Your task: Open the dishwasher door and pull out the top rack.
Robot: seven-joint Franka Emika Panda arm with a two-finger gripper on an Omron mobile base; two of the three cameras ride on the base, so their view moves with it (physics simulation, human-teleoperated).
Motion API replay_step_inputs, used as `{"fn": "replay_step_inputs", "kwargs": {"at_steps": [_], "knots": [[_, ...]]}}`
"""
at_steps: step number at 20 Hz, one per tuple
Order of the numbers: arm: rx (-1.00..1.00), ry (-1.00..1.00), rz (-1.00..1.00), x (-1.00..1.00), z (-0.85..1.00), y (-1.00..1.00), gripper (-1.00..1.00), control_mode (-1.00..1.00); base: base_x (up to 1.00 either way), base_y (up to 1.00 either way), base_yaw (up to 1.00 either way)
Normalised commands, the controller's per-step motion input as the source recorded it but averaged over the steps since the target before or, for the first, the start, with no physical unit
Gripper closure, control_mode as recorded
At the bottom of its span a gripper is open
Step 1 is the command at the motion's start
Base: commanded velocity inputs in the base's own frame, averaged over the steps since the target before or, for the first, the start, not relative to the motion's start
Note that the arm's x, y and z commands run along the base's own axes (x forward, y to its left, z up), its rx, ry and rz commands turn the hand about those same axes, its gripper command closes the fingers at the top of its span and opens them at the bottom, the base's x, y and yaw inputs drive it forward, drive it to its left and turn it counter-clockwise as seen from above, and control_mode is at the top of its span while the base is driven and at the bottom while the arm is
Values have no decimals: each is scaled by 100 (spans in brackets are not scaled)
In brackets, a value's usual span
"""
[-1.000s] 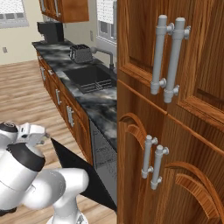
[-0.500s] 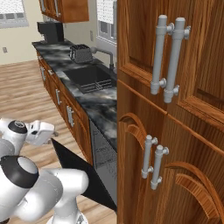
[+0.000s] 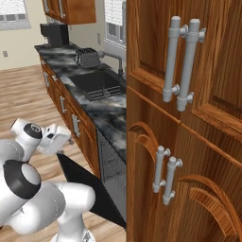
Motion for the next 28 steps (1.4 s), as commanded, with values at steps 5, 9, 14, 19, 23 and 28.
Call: {"fn": "replay_step_inputs", "kwargs": {"at_steps": [5, 9, 14, 19, 23, 28], "knots": [[-5, 19, 0, 21, -11, -15, -100, -100, 0, 0, 0], [-10, 13, 0, 9, -17, -12, -100, -100, 0, 0, 0], [-15, 9, 1, 2, -22, -5, -100, -100, 0, 0, 0], [-16, 8, 2, 3, -21, -3, -100, -100, 0, 0, 0], [-13, 9, 2, 11, -17, -7, -100, -100, 0, 0, 0], [-14, 9, 2, 15, -17, -10, -100, -100, 0, 0, 0]]}}
